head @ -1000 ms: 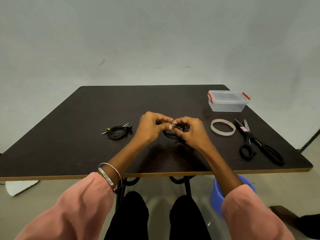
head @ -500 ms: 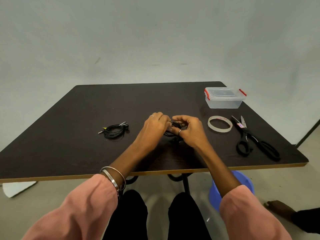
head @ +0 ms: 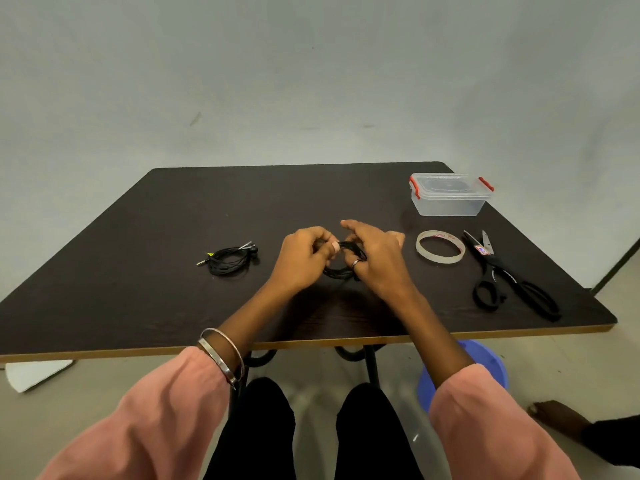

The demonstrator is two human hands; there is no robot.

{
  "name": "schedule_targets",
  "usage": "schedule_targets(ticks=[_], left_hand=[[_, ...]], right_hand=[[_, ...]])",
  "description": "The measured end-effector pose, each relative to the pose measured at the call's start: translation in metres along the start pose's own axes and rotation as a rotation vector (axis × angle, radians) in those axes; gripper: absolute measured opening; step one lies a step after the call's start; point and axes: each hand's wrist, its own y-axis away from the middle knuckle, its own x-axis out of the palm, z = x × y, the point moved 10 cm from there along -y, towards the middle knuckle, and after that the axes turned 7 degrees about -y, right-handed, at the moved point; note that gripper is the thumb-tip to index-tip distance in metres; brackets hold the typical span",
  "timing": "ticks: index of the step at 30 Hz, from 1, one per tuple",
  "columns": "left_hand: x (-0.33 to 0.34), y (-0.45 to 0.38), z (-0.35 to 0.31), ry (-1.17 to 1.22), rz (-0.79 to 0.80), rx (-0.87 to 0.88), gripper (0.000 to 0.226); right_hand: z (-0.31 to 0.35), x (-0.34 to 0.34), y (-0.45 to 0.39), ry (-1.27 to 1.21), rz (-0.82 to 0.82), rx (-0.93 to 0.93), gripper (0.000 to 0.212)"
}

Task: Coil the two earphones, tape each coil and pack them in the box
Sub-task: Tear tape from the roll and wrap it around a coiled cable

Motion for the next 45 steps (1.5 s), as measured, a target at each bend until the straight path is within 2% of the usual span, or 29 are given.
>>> schedule_targets(ticks=[5,10,14,16,21,24,27,31,40,45], left_hand=[[0.007,0.004,0.013,0.407,0.097,-0.207,0.007],[0.013,0.007,0.019,0.633,0.093,-0.341,0.007],[0.006,0.006,0.017,0.585,-0.011,-0.261,0.012],[0.003,0.007,0.014,0.565,-0.046,-0.208,0.014],[-0.003,0.008,0.011,0.578,-0.091,-0.151,0.017],[-0.003,0.008,0.009,0.588,-0.082,-0.151,0.016],[-0.003,0.009,0.007,0.594,-0.059,-0.138,0.017],[-0.002,0.01,0.003,0.541,-0.039,-0.113,0.018],[-0.004,0.008,0.012,0.466,-0.103,-0.166,0.014],[-0.003,0.009,0.02,0.464,-0.166,-0.266,0.009]], right_hand=[[0.023,-0.001,0.008,0.243,-0.092,-0.207,0.04],[0.027,-0.004,0.013,0.359,-0.149,-0.199,0.041],[0.011,-0.002,0.011,0.202,-0.076,-0.054,0.046],[-0.002,0.002,0.009,0.052,0.001,0.041,0.054],[-0.028,-0.001,0.014,-0.407,0.046,0.354,0.064],[-0.036,0.007,0.02,-0.77,0.064,0.539,0.059],[-0.039,0.008,0.022,-0.953,0.021,0.625,0.043],[-0.044,0.008,0.019,-1.024,-0.038,0.71,0.032],[-0.039,0.001,0.004,-0.905,-0.081,0.645,0.033],[-0.023,-0.004,0.0,-0.804,-0.087,0.45,0.036]])
